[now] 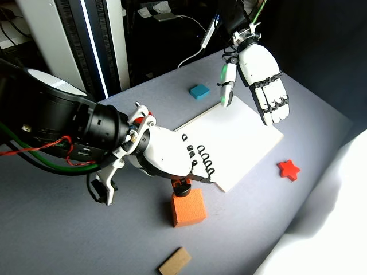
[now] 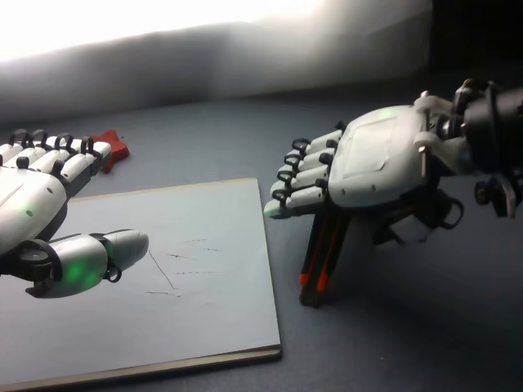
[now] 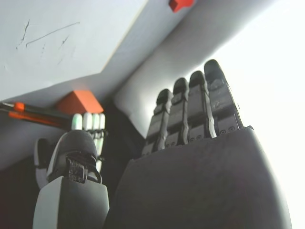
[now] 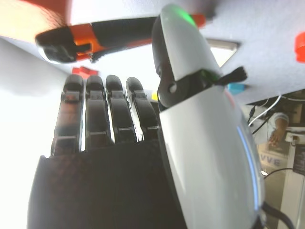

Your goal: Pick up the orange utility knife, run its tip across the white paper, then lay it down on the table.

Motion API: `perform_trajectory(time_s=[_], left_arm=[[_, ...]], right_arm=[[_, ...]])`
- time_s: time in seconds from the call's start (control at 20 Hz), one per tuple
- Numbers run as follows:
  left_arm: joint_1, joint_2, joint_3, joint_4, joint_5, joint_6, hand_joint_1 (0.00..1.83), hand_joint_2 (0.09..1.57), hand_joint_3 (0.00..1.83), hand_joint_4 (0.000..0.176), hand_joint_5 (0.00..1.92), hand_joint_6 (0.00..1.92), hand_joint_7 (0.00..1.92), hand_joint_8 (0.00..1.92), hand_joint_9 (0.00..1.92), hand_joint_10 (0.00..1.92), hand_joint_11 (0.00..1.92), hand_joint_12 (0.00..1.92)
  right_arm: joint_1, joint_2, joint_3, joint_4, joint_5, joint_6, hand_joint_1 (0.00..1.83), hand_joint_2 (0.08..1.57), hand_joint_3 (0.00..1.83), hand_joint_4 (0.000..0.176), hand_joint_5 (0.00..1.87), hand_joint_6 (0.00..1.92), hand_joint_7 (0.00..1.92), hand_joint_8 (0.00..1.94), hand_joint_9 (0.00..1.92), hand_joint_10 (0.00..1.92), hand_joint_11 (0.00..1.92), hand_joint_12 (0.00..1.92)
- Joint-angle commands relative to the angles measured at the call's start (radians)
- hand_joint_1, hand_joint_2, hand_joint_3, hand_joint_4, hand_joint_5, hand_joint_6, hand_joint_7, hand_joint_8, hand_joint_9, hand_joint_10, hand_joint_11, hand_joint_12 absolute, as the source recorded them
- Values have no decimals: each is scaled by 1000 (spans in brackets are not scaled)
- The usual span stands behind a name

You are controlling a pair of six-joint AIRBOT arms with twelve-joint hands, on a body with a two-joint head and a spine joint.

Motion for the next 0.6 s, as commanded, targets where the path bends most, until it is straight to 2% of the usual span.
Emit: perform_trajectory(time_s=[0.0, 0.15, 0.45, 0.55], left_arm=[[-5, 1, 4, 37, -98, -4, 0, 1238, 1, 11, 0, 0, 46, 6, 36, 2, 0, 186], [8, -5, 5, 32, -104, -8, 0, 1242, 0, 10, 0, 0, 43, 1, 27, 2, 0, 154], [18, -9, 3, 32, -114, -18, 0, 1237, 0, 14, 20, 4, 50, 4, 43, 6, 0, 269], [18, -15, 6, 27, -128, -17, 0, 1237, 0, 13, 12, 1, 36, 1, 33, 1, 0, 216]], right_arm=[[5, -1, 4, 14, -53, -1, 1157, 1119, 47, 0, 0, 0, 0, 0, 0, 0, 0, 0], [-10, -29, 28, 7, -72, -4, 1152, 1128, 52, 0, 0, 0, 0, 0, 0, 0, 0, 0], [-33, -64, 58, 7, -87, -64, 1202, 1118, 54, 0, 0, 0, 0, 0, 0, 0, 0, 0], [-42, -85, 80, 7, -103, -56, 1202, 1122, 57, 0, 0, 0, 0, 0, 0, 0, 0, 0]])
